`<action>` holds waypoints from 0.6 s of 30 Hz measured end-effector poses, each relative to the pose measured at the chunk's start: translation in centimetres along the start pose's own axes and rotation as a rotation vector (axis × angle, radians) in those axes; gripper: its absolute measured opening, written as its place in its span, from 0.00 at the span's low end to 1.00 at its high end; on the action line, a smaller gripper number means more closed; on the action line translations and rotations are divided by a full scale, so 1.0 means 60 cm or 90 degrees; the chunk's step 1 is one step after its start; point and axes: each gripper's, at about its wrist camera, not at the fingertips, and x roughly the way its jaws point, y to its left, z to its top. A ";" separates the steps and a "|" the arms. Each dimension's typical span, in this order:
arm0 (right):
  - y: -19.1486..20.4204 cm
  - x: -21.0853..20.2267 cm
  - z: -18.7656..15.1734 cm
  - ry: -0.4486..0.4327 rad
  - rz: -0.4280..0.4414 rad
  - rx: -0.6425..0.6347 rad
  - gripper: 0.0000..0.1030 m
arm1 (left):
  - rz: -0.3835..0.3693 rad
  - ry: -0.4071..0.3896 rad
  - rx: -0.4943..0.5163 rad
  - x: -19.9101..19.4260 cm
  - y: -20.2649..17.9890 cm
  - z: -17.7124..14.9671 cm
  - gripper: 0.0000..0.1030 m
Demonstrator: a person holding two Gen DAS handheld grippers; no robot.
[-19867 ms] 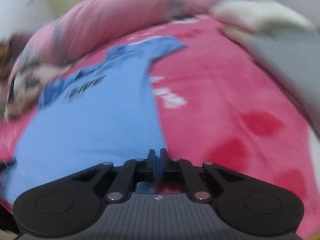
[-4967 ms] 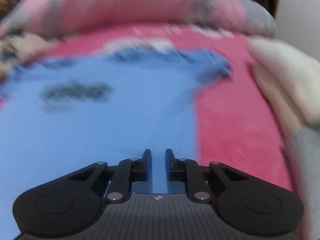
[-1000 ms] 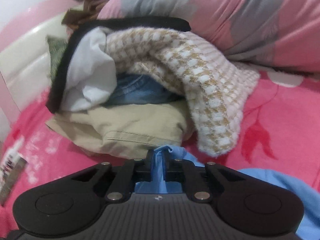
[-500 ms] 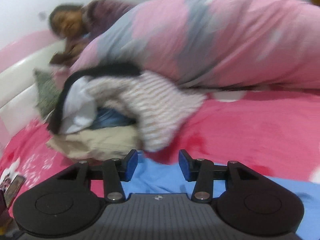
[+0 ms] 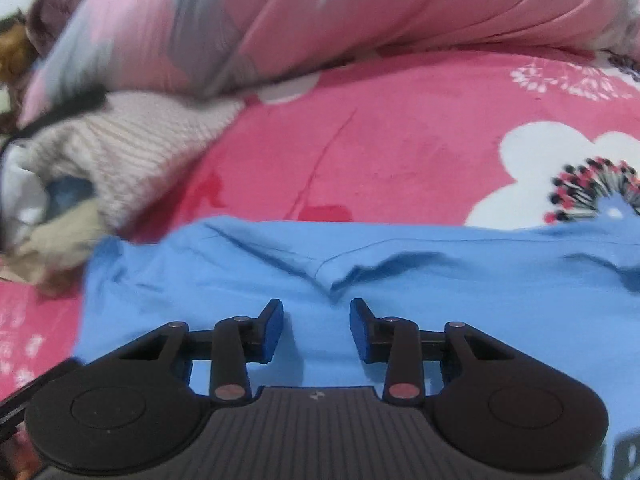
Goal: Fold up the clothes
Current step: 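Hold the T-shirt with the left tool while the right tool releases it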
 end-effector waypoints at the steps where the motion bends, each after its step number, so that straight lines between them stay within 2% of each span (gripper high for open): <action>1: 0.004 0.017 0.011 -0.011 -0.015 -0.019 0.35 | 0.002 0.000 0.003 0.000 -0.001 0.000 0.04; 7: -0.011 0.101 0.095 -0.081 -0.053 -0.003 0.35 | 0.010 0.000 0.016 0.004 -0.002 -0.001 0.04; 10: -0.033 0.098 0.102 -0.103 -0.029 0.054 0.36 | 0.010 -0.001 0.019 0.003 -0.002 -0.002 0.04; 13: -0.034 0.060 0.093 -0.132 0.013 0.064 0.36 | 0.007 0.000 0.012 0.003 0.000 -0.002 0.04; 15: -0.026 0.036 0.087 -0.122 0.030 0.052 0.37 | 0.006 -0.002 0.005 0.002 0.001 -0.001 0.04; 18: -0.006 0.019 0.075 -0.065 0.060 0.030 0.37 | 0.012 -0.015 0.006 -0.003 -0.001 0.000 0.04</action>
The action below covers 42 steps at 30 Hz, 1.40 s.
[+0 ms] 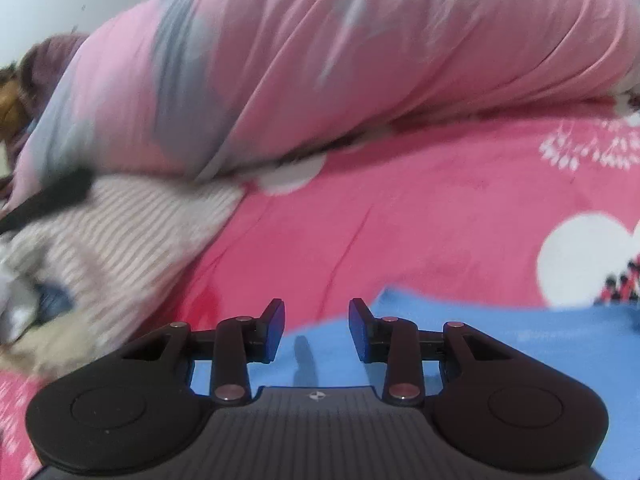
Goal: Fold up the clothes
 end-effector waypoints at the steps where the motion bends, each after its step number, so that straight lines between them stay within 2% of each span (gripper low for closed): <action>1: 0.013 -0.001 -0.006 0.019 0.012 -0.019 0.37 | 0.003 -0.006 0.002 -0.002 -0.001 0.000 0.04; 5: 0.079 0.023 -0.033 0.089 0.049 -0.123 0.36 | 0.010 -0.014 0.011 -0.006 -0.004 -0.001 0.04; 8: 0.125 0.080 -0.052 0.124 0.014 -0.203 0.34 | 0.013 -0.010 0.015 -0.003 -0.004 -0.003 0.04; 11: 0.147 0.120 -0.048 0.078 -0.034 -0.248 0.33 | 0.014 -0.005 0.014 0.001 -0.004 -0.005 0.04; 13: 0.151 0.132 -0.036 0.055 -0.053 -0.239 0.33 | 0.014 -0.005 0.013 0.002 -0.003 -0.005 0.04; 17: 0.151 0.100 -0.027 0.008 -0.059 -0.204 0.34 | 0.014 -0.006 0.010 -0.001 -0.001 -0.005 0.04; 19: 0.156 0.066 -0.033 0.010 -0.025 -0.215 0.34 | 0.009 -0.006 0.003 -0.002 0.001 -0.003 0.04; 21: 0.170 0.045 -0.049 0.044 0.016 -0.241 0.34 | 0.007 -0.007 0.000 -0.003 0.000 -0.001 0.04; 24: 0.203 0.066 -0.072 0.108 0.052 -0.288 0.33 | 0.006 -0.006 -0.001 -0.003 -0.001 -0.001 0.04; 26: 0.221 0.099 -0.077 0.109 0.046 -0.302 0.33 | 0.007 -0.006 0.000 -0.003 0.000 -0.002 0.04; 30: 0.225 0.167 -0.047 0.057 0.021 -0.244 0.32 | 0.009 -0.011 0.004 -0.001 0.002 -0.005 0.04; 33: 0.216 0.175 -0.031 0.034 0.026 -0.185 0.32 | 0.005 -0.004 -0.003 0.000 0.007 -0.006 0.04; 38: 0.186 0.110 -0.031 0.030 0.018 -0.112 0.34 | -0.003 0.016 -0.034 0.001 0.017 -0.004 0.07; 40: 0.173 0.070 -0.030 0.022 0.017 -0.097 0.35 | -0.005 0.016 -0.043 -0.001 0.020 -0.004 0.19; 42: 0.164 0.034 -0.028 0.013 0.024 -0.078 0.35 | -0.010 0.022 -0.051 0.000 0.023 -0.004 0.26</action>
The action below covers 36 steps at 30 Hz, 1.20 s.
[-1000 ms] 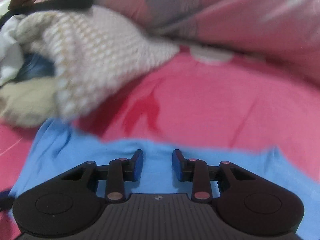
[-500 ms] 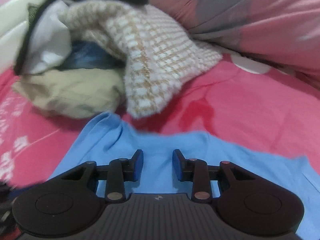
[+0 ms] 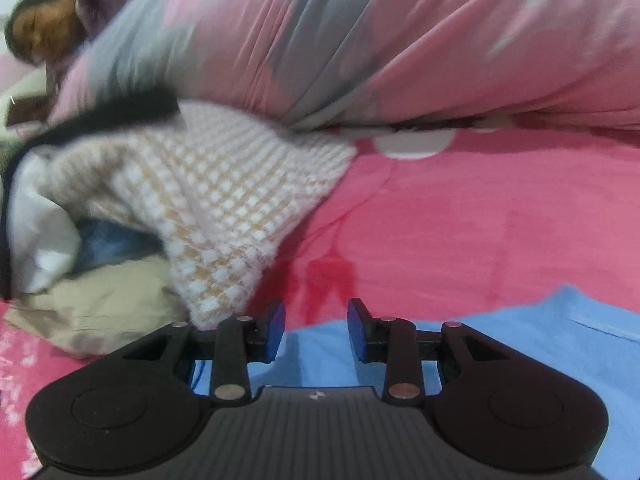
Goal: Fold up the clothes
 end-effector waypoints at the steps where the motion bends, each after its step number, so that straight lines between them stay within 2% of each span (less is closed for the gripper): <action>1: -0.007 -0.022 -0.001 -0.003 0.002 0.010 0.35 | -0.003 0.003 -0.004 0.001 0.001 0.000 0.26; 3: -0.028 -0.064 -0.007 -0.008 0.002 0.028 0.35 | 0.000 0.000 0.005 0.001 -0.001 -0.002 0.25; 5: -0.047 -0.093 -0.017 -0.007 0.002 0.045 0.35 | 0.008 -0.014 0.017 -0.003 -0.005 -0.003 0.06; 6: -0.056 -0.107 -0.027 -0.001 0.000 0.057 0.35 | 0.011 -0.023 0.018 -0.005 -0.005 -0.002 0.02; 9: -0.072 -0.132 -0.064 0.027 0.004 0.076 0.35 | 0.021 -0.039 -0.007 -0.006 0.008 0.009 0.00; 11: -0.063 -0.148 -0.095 0.040 0.012 0.061 0.35 | 0.018 -0.025 -0.043 0.001 0.023 0.015 0.00; 14: -0.019 -0.162 -0.140 0.050 0.025 -0.021 0.35 | -0.013 -0.007 -0.099 0.008 0.043 0.021 0.01; 17: 0.042 -0.164 -0.180 0.046 0.022 -0.156 0.35 | -0.061 0.001 -0.127 0.011 0.051 0.029 0.07; 19: 0.077 -0.162 -0.201 0.039 0.016 -0.243 0.35 | -0.081 0.009 -0.121 0.015 0.050 0.032 0.30; 21: 0.103 -0.156 -0.219 0.039 -0.004 -0.316 0.37 | -0.085 0.020 -0.109 0.022 0.045 0.031 0.32; 23: 0.116 -0.150 -0.233 0.041 -0.022 -0.352 0.38 | -0.075 0.020 -0.094 0.027 0.037 0.030 0.31; 26: 0.127 -0.149 -0.249 0.043 -0.033 -0.355 0.38 | -0.063 0.007 -0.071 0.032 0.025 0.029 0.27; 28: 0.134 -0.153 -0.258 0.036 -0.036 -0.356 0.38 | -0.052 0.003 -0.064 0.036 0.023 0.030 0.12; 31: 0.149 -0.160 -0.271 0.016 -0.037 -0.379 0.36 | -0.050 0.006 -0.081 0.043 0.031 0.031 0.04; 36: 0.172 -0.146 -0.284 -0.022 -0.082 -0.448 0.26 | -0.057 -0.003 -0.101 0.048 0.039 0.033 0.00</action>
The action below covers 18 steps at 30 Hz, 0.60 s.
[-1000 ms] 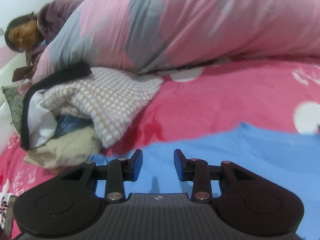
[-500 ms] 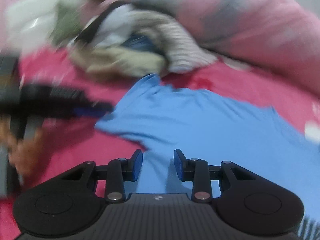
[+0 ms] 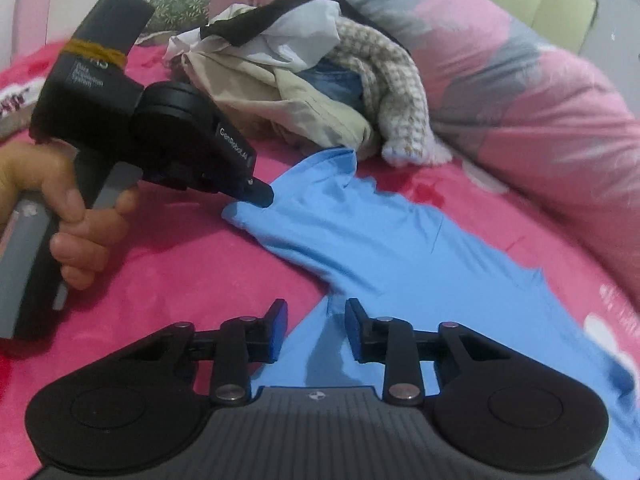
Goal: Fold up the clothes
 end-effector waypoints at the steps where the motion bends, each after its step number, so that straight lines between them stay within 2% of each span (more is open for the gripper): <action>1: 0.005 0.002 0.001 -0.005 -0.012 -0.017 0.25 | -0.003 -0.004 -0.004 0.000 0.001 0.001 0.00; 5: 0.027 0.014 0.000 -0.018 -0.066 -0.100 0.19 | -0.032 -0.022 -0.044 -0.004 0.011 0.010 0.00; 6: 0.031 0.019 -0.001 -0.016 -0.068 -0.113 0.14 | -0.038 -0.027 -0.052 -0.005 0.013 0.012 0.00; 9: 0.036 0.030 -0.004 -0.009 -0.060 -0.132 0.03 | -0.038 -0.032 -0.060 -0.001 0.014 0.016 0.00; 12: 0.036 0.024 -0.004 -0.015 -0.039 -0.131 0.00 | -0.037 -0.028 -0.071 -0.002 0.017 0.016 0.00; 15: 0.032 0.021 -0.007 -0.006 0.008 -0.115 0.00 | -0.035 -0.020 -0.084 0.000 0.021 0.017 0.00; 18: 0.036 0.023 -0.010 -0.008 0.005 -0.122 0.00 | -0.029 -0.004 -0.092 0.005 0.024 0.015 0.00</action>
